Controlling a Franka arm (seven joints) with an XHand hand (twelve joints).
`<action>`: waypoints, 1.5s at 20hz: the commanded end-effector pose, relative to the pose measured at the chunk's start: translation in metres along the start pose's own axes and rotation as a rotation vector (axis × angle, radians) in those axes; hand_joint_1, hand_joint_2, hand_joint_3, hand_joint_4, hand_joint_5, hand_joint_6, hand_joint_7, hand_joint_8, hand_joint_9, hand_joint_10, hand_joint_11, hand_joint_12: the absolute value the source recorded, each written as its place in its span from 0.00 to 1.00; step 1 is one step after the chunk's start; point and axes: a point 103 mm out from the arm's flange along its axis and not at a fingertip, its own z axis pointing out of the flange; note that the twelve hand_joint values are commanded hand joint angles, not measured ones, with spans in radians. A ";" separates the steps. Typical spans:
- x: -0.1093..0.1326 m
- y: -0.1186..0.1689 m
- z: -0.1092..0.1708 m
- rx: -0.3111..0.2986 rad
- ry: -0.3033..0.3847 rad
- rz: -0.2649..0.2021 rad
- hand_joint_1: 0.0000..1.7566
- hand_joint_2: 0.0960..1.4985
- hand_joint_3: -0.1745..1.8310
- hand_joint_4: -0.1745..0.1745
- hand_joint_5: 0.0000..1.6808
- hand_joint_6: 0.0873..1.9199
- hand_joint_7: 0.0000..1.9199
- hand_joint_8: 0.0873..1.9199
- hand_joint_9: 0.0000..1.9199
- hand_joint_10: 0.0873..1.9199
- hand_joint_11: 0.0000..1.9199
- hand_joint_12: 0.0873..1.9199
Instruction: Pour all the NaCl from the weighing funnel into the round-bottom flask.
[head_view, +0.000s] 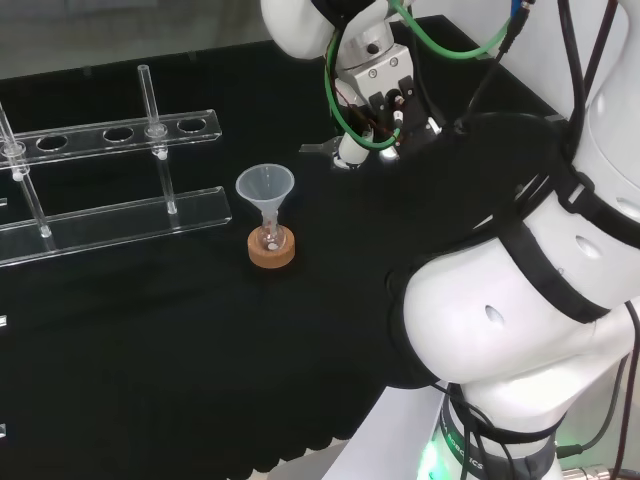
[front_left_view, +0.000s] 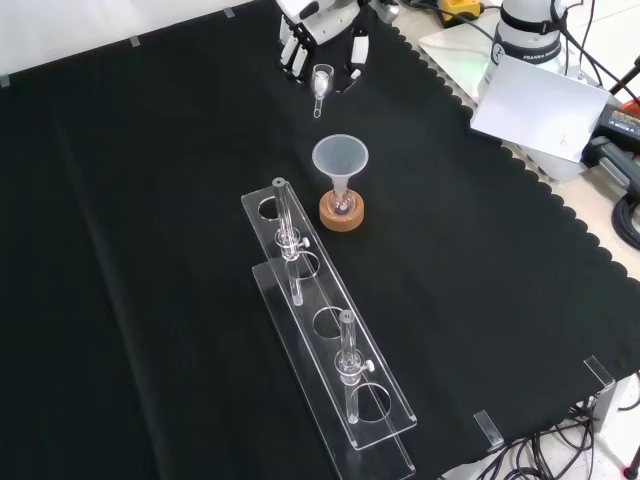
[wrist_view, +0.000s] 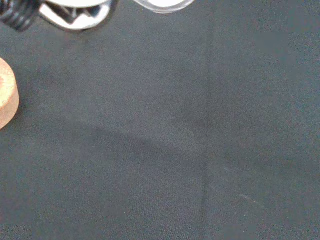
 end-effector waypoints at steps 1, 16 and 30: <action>0.007 -0.004 -0.003 0.011 -0.017 -0.018 0.63 0.42 0.40 1.00 0.74 0.35 0.43 0.31 0.67 0.05 0.58 0.42; 0.030 -0.007 -0.016 0.053 -0.089 -0.041 0.63 0.42 0.40 1.00 0.74 0.34 0.42 0.31 0.67 0.04 0.58 0.42; 0.046 -0.002 -0.022 0.109 -0.147 -0.061 0.63 0.42 0.40 1.00 0.74 0.34 0.42 0.31 0.66 0.03 0.57 0.42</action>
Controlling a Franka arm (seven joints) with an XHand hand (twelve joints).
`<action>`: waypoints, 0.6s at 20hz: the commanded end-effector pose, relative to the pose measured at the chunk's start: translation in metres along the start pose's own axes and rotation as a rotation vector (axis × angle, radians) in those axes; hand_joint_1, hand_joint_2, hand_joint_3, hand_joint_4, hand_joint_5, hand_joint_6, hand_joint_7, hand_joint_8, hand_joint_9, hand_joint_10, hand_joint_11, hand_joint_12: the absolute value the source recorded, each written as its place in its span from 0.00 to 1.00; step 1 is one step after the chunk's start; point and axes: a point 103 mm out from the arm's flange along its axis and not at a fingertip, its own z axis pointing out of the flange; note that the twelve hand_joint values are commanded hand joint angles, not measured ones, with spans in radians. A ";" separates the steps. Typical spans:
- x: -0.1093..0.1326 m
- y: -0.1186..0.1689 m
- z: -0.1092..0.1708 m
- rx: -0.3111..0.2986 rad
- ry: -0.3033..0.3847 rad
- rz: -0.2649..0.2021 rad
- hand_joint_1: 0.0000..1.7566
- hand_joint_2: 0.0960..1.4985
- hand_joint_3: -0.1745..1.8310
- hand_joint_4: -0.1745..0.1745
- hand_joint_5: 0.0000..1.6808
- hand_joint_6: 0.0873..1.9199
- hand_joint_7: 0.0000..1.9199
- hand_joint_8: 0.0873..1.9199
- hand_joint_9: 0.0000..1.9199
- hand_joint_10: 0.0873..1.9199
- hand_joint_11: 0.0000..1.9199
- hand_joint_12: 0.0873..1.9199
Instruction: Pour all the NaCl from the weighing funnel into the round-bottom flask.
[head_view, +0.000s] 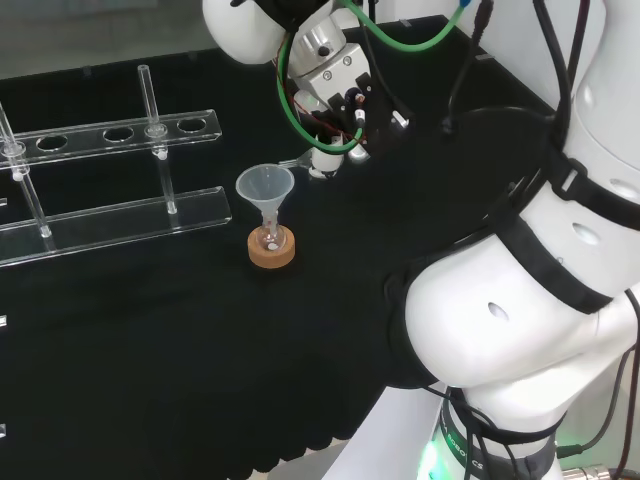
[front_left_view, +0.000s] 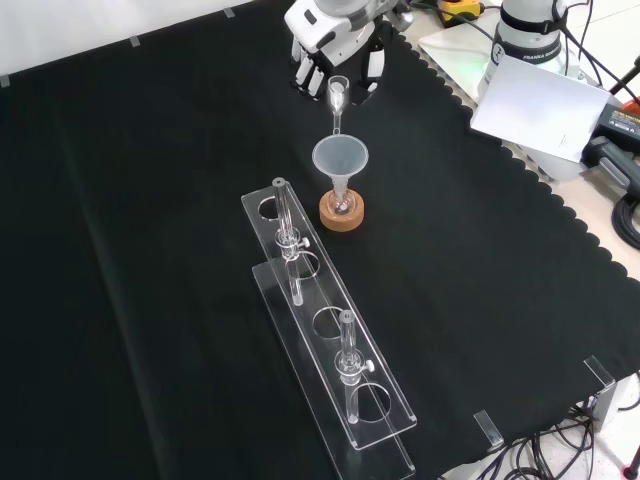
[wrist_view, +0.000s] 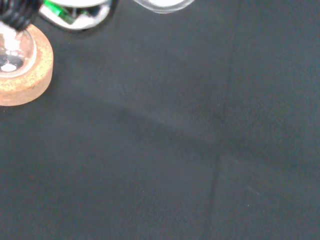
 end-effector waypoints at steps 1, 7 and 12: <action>0.005 0.001 -0.004 0.025 -0.022 -0.008 0.63 0.42 0.40 1.00 0.74 0.34 0.42 0.31 0.66 0.03 0.57 0.42; 0.011 0.001 -0.009 0.024 -0.075 -0.018 0.63 0.42 0.40 1.00 0.74 0.34 0.42 0.31 0.65 0.03 0.56 0.42; 0.017 0.002 -0.012 0.047 -0.103 -0.023 0.63 0.42 0.40 1.00 0.74 0.34 0.42 0.31 0.65 0.03 0.56 0.42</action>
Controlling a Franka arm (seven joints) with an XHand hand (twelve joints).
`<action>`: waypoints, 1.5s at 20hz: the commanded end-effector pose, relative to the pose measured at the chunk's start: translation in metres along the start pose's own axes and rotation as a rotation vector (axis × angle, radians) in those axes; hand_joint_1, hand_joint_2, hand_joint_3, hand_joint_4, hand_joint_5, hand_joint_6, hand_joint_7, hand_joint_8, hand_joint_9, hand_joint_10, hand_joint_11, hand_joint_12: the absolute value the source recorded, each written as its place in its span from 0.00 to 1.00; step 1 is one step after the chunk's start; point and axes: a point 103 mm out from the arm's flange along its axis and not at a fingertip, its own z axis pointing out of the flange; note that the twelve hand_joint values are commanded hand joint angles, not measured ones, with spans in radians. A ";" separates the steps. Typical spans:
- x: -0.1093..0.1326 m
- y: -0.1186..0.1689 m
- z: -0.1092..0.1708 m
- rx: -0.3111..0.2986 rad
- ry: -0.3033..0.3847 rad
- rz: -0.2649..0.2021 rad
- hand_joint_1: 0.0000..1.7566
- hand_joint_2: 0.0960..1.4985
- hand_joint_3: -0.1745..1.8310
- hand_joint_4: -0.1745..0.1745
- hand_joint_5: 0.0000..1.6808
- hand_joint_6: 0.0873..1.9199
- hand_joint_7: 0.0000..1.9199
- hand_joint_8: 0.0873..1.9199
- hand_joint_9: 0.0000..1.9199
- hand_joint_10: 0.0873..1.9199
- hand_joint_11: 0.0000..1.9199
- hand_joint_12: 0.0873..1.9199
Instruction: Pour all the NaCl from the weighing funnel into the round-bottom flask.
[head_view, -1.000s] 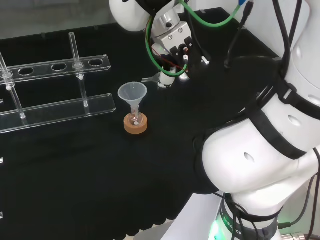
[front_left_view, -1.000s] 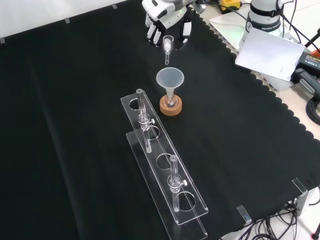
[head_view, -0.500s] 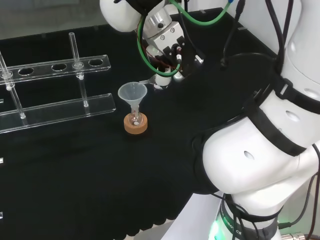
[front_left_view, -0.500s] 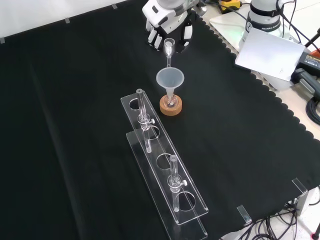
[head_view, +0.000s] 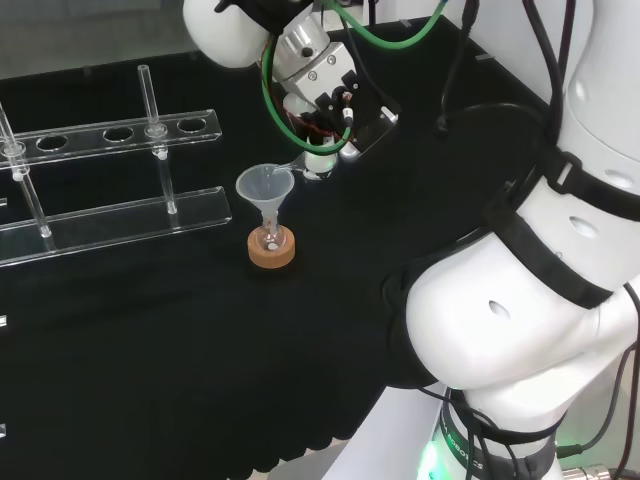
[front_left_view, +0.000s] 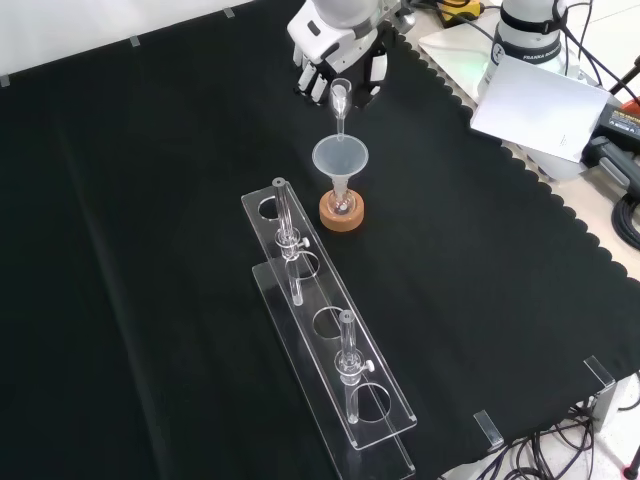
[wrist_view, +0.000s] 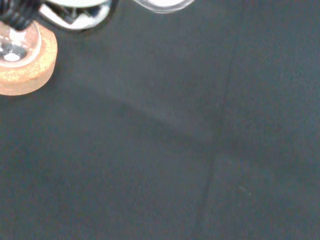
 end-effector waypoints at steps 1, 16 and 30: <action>0.008 0.001 -0.006 0.024 -0.039 -0.008 0.63 0.42 0.40 1.00 0.74 0.34 0.42 0.31 0.65 0.03 0.56 0.42; 0.009 0.003 -0.014 0.074 -0.073 0.003 0.63 0.42 0.40 1.00 0.74 0.34 0.42 0.31 0.65 0.03 0.56 0.43; 0.012 0.001 -0.021 0.108 -0.112 0.016 0.63 0.42 0.40 1.00 0.74 0.34 0.42 0.31 0.66 0.03 0.56 0.43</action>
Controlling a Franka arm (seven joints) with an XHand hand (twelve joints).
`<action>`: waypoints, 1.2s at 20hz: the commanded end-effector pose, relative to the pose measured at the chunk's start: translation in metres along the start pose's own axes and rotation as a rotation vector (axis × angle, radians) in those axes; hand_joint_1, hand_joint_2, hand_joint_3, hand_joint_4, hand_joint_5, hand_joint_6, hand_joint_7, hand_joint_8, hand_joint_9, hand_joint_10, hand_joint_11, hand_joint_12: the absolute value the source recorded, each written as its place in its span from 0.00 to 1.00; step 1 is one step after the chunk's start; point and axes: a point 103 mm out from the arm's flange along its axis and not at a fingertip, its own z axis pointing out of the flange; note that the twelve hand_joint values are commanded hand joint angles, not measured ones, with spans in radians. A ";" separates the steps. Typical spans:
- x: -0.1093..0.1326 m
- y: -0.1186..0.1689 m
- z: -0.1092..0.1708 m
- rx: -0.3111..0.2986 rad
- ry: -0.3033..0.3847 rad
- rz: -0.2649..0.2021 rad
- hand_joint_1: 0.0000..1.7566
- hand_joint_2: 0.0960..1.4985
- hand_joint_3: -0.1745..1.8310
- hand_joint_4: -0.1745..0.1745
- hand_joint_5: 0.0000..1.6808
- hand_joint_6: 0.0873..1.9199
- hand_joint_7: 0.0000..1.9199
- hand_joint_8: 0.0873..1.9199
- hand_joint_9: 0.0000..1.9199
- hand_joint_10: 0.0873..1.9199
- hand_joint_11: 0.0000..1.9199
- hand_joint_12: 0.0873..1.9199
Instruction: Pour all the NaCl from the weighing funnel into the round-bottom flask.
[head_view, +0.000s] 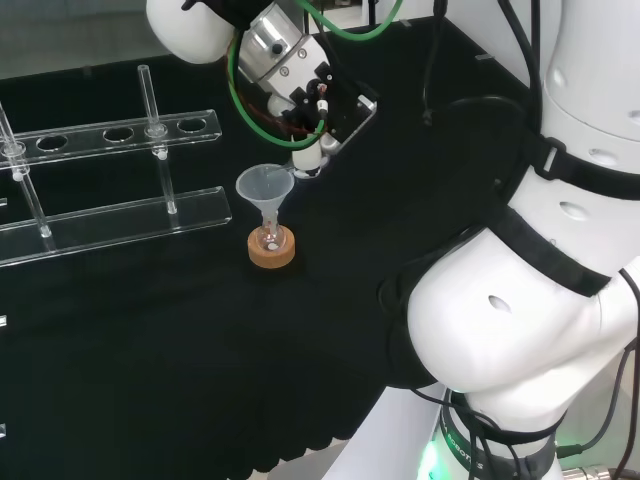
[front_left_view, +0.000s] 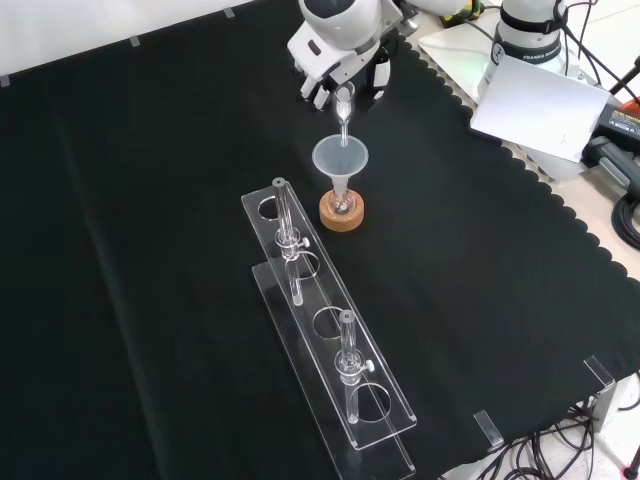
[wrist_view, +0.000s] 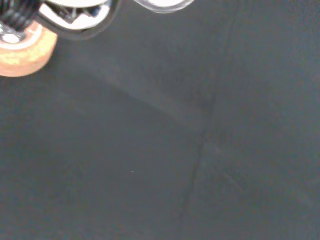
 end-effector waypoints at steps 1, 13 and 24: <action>-0.003 -0.001 -0.001 0.023 -0.030 0.016 0.63 0.42 0.40 1.00 0.74 0.34 0.42 0.31 0.66 0.03 0.56 0.43; -0.004 -0.001 0.003 0.043 -0.008 0.021 0.63 0.42 0.40 1.00 0.74 0.34 0.42 0.31 0.66 0.02 0.56 0.43; -0.020 0.001 0.019 -0.009 0.134 0.017 0.63 0.42 0.40 1.00 0.74 0.34 0.42 0.31 0.66 0.02 0.55 0.43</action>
